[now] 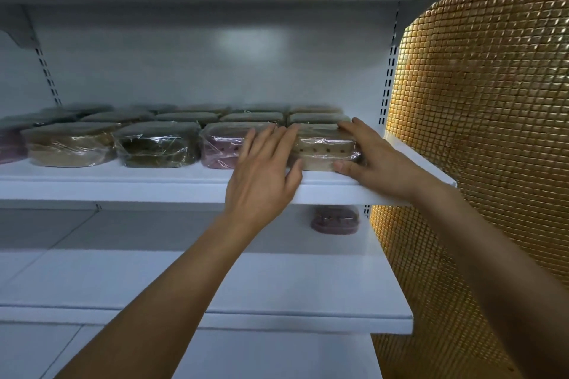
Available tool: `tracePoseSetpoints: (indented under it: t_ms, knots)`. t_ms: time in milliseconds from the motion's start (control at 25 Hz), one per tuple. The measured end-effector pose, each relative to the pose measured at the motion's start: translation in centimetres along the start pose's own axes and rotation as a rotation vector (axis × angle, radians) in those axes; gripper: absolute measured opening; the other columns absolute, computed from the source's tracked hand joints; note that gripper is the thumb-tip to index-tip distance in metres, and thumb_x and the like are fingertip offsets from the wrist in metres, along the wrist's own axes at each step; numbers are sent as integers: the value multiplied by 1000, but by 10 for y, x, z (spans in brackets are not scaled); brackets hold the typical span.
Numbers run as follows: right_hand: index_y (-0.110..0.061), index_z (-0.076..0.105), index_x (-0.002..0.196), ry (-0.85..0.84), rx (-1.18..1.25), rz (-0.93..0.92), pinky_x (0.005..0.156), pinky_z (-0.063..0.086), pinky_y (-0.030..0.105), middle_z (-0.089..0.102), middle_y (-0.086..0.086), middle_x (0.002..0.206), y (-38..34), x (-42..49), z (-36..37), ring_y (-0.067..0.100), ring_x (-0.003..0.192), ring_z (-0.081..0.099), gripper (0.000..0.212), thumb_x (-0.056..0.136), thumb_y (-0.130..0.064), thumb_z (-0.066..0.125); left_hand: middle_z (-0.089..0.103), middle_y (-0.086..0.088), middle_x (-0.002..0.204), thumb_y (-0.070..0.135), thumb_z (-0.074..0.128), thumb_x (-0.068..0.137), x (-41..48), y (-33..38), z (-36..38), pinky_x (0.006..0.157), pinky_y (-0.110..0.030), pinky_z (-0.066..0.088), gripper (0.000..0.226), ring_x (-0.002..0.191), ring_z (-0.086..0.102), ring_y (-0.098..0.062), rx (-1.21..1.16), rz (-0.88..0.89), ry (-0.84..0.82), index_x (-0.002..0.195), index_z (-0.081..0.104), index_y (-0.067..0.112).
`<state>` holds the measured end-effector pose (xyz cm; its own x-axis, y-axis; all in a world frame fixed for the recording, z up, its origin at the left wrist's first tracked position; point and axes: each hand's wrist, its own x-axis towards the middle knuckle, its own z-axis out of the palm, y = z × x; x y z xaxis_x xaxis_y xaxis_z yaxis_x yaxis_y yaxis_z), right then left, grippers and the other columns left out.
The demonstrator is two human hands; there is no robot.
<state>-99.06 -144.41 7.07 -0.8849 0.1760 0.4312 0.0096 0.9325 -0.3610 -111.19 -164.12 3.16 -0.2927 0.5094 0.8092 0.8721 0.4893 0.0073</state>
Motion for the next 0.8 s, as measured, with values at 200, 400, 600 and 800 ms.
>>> tracePoseSetpoints:
  t_ms: [200, 400, 600, 800]
  knots:
    - [-44, 9, 151, -4, -27, 52, 114, 29, 53, 20, -6, 158, 11, 8, 6, 31, 141, 24, 81, 87, -60, 57, 50, -7, 147, 32, 44, 98, -2, 1, 1, 121, -50, 16, 54, 143, 36, -24, 14, -12, 10, 148, 42, 11]
    - [-34, 4, 157, 125, -80, -19, 116, 12, 38, 2, -2, 164, -3, -19, 6, 18, 147, 0, 84, 93, -52, 55, 39, -5, 155, 19, 51, 100, -17, 6, -7, 121, -48, 19, 52, 149, 26, -20, -206, -23, 34, 150, 38, 11]
    - [-31, 20, 155, 169, 41, -118, 113, 11, 19, 16, -10, 161, -12, -69, 10, 5, 146, 8, 77, 92, -39, 63, 49, -11, 142, 11, 59, 95, -67, 28, -21, 116, -38, 31, 48, 139, 39, -26, -190, 99, 46, 142, 49, 5]
    - [-22, 41, 148, 168, -9, -231, 117, 22, 23, 37, -10, 152, -15, -109, 37, 6, 143, 25, 60, 94, -30, 64, 61, -10, 124, 11, 60, 92, -92, 41, -6, 101, -39, 44, 38, 121, 54, -28, -149, 205, 13, 130, 60, 5]
